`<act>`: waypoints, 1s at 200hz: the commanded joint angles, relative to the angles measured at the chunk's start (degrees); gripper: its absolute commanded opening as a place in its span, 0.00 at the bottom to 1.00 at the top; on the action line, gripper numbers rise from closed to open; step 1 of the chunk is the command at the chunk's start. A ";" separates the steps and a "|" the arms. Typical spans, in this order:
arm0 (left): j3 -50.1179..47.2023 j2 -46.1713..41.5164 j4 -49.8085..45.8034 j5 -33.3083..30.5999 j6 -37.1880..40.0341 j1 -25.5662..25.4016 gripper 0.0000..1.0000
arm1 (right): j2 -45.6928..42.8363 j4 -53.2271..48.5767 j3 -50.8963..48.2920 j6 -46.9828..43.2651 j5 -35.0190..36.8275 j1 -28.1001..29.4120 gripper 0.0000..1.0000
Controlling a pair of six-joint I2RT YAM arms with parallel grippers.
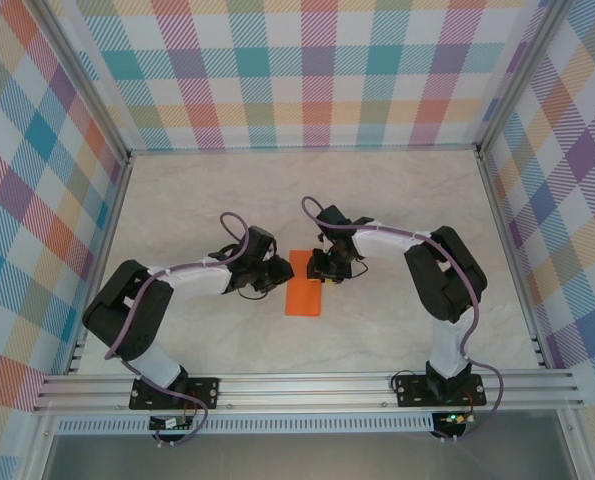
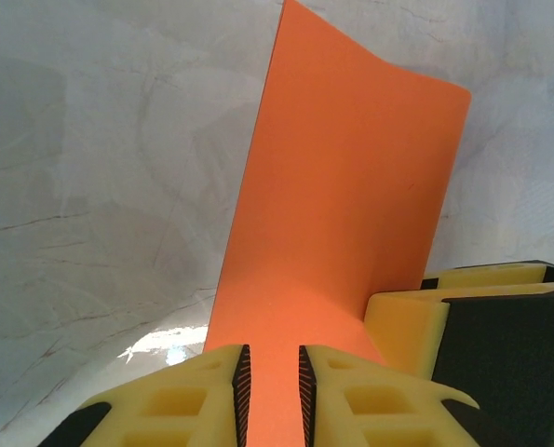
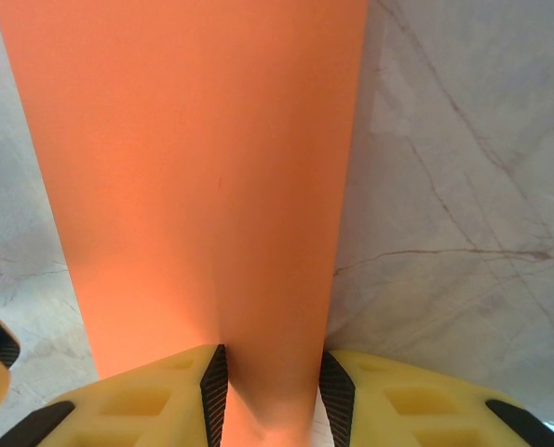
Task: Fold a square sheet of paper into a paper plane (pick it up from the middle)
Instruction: Hold the square sheet of paper at the center of the table.
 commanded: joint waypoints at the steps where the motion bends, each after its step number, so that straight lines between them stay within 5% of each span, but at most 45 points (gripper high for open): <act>1: 1.09 1.71 2.42 2.56 0.76 0.32 0.21 | 5.21 -1.14 -1.93 -0.88 4.58 0.37 0.37; 200: 2.78 3.78 3.42 3.85 1.68 -0.88 0.16 | 6.00 -1.18 -2.33 -1.33 5.15 0.32 0.36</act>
